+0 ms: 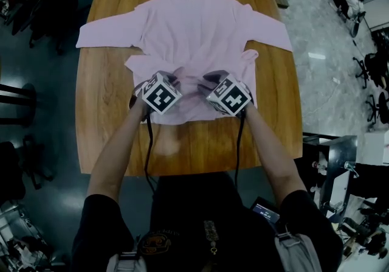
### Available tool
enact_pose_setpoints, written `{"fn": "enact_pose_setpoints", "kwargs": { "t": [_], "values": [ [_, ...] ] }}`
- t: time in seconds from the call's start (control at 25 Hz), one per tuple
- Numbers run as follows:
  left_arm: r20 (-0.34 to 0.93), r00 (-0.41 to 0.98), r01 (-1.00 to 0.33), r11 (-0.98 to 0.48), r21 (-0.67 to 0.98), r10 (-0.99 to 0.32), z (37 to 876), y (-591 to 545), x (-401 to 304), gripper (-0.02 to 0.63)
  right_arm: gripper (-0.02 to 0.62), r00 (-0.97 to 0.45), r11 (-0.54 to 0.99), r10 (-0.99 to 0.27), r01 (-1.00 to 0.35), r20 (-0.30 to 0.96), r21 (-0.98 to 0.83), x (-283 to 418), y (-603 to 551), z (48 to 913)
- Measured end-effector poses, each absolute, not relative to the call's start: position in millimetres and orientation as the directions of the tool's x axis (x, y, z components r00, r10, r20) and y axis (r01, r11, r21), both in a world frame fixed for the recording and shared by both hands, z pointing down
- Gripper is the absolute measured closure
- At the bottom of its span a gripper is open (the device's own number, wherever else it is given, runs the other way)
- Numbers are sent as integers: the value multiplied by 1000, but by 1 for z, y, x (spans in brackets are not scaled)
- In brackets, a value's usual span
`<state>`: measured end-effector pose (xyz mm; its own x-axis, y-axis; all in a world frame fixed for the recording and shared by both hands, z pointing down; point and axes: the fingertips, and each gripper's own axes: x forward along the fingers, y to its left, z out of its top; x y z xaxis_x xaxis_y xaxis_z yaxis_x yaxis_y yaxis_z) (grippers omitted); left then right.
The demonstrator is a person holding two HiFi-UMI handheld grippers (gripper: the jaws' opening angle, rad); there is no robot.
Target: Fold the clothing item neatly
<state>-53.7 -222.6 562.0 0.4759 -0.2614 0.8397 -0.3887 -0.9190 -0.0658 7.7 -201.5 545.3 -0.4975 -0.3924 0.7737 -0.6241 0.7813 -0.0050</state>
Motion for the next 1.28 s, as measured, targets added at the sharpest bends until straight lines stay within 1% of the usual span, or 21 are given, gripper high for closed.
{"fn": "enact_pose_setpoints", "kwargs": {
  "t": [0.04, 0.08, 0.32, 0.36, 0.44, 0.48, 0.56, 0.64, 0.76, 0.8, 0.92, 1.08, 1.28],
  "values": [
    [838, 471, -395, -915, -77, -274, 561, -226, -55, 583, 476, -510, 798, -378, -603, 773, -7, 2, -199, 543],
    [837, 469, -401, -912, -84, -283, 559, -228, -55, 594, 476, -517, 810, -366, -586, 774, -8, -3, -198, 541],
    [837, 473, -389, -918, -81, -274, 556, -231, -56, 592, 477, -521, 848, -322, -529, 791, -4, -14, -205, 547],
    [842, 470, -384, -920, -76, -265, 558, -231, -56, 582, 477, -518, 857, -307, -515, 798, -5, -15, -207, 549],
    [854, 461, -368, -928, -61, -239, 561, -228, -58, 506, 477, -506, 873, -270, -487, 819, -13, -17, -210, 555],
    [859, 458, -359, -932, -55, -227, 563, -227, -58, 491, 477, -499, 882, -250, -471, 830, -17, -17, -210, 558],
    [867, 453, -341, -939, -45, -206, 565, -225, -57, 491, 477, -481, 902, -212, -431, 851, -19, -18, -208, 565],
    [876, 449, -318, -948, -30, -178, 567, -221, -58, 511, 477, -464, 926, -184, -378, 867, -6, -20, -207, 570],
    [884, 442, -289, -957, -19, -151, 568, -217, -59, 589, 491, -441, 951, -155, -310, 884, 13, -21, -205, 571],
    [885, 440, -284, -959, -19, -148, 568, -217, -59, 589, 497, -433, 957, -149, -291, 889, 19, -21, -204, 571],
    [882, 446, -283, -959, -23, -153, 563, -219, -58, 591, 563, -413, 965, -151, -260, 898, 42, -19, -206, 570],
    [861, 471, -304, -951, -48, -194, 545, -233, -60, 591, 571, -441, 953, -190, -297, 877, 57, -18, -216, 554],
    [812, 500, -366, -924, -116, -300, 509, -277, -56, 591, 571, -475, 926, -285, -360, 832, 111, -12, -257, 520]
  ]
}}
